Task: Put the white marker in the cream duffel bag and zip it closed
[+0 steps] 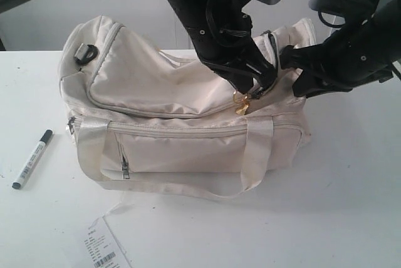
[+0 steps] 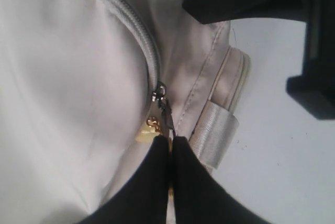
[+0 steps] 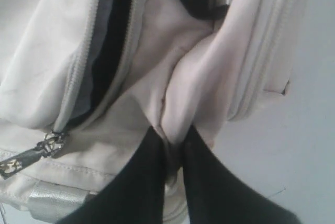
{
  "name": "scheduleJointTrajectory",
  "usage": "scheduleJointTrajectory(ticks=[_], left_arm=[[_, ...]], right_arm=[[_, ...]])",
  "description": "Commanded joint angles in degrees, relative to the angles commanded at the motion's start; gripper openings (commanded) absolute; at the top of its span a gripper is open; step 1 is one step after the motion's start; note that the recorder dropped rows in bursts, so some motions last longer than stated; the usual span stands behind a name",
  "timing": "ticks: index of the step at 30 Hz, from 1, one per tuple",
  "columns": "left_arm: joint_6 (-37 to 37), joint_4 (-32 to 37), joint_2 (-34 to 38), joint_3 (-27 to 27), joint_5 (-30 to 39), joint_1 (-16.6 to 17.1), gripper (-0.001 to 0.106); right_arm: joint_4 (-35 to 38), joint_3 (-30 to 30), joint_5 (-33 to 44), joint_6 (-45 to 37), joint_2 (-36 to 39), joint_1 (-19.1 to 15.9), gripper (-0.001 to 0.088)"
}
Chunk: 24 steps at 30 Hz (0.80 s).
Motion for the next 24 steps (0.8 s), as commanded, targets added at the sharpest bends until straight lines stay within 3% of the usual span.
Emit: scheduleJointTrajectory(ticks=[24], left_arm=[[0.21, 1.15, -1.35, 0.0, 6.65, 0.0, 0.0]], right_arm=[[0.0, 0.0, -0.85, 0.0, 0.0, 0.0, 0.0]])
